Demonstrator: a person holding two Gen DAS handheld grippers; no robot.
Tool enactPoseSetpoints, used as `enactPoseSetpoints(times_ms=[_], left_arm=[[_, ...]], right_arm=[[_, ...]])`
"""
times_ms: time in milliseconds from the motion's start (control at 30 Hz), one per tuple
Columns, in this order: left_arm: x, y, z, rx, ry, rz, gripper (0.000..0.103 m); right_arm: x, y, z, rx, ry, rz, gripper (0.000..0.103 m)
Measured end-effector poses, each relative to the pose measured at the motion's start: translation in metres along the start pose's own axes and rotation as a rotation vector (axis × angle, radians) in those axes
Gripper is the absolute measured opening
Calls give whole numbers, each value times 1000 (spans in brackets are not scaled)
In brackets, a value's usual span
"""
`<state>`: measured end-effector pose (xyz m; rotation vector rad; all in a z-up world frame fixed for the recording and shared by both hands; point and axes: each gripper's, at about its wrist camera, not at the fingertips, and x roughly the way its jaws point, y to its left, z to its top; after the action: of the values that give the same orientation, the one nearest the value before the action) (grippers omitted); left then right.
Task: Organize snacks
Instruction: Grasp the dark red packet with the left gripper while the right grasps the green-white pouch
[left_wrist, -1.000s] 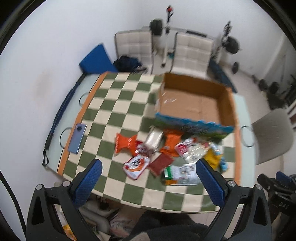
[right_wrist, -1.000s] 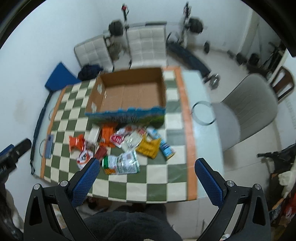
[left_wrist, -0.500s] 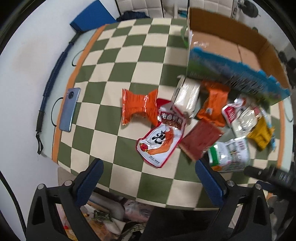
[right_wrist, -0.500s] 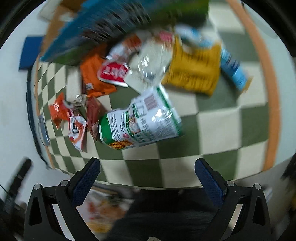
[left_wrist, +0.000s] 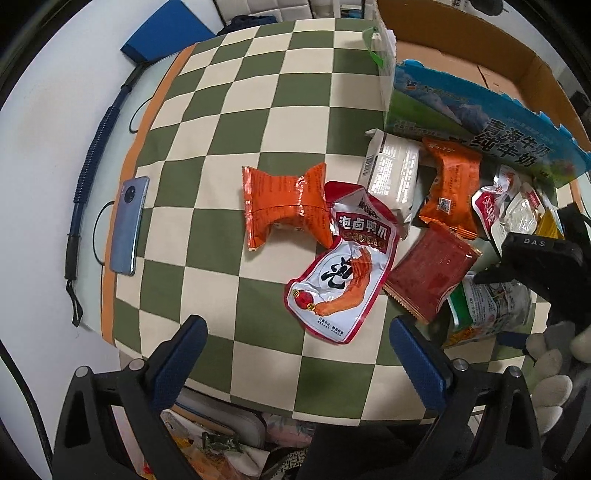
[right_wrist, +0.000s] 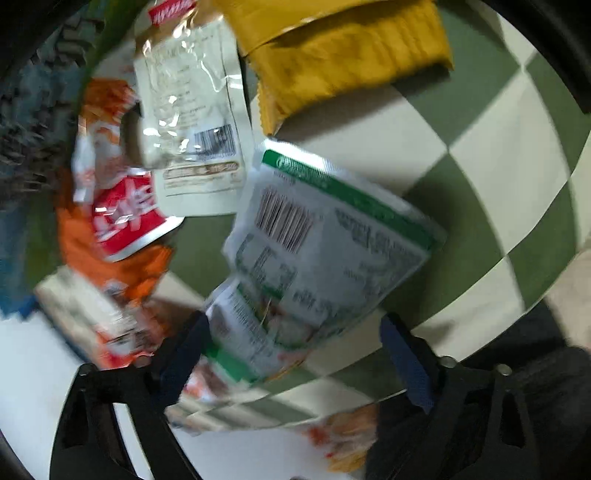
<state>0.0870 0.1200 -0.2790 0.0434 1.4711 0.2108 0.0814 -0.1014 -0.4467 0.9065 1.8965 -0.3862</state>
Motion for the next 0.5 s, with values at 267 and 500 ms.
enactPoseSetpoints(times_ms=[267, 500], left_arm=[[27, -23, 11, 84, 45, -135, 101], [50, -73, 34, 234, 64, -198, 101]], right_arm=[[-33, 15, 9, -279, -84, -142, 60], [-44, 9, 9, -505, -117, -294, 59]])
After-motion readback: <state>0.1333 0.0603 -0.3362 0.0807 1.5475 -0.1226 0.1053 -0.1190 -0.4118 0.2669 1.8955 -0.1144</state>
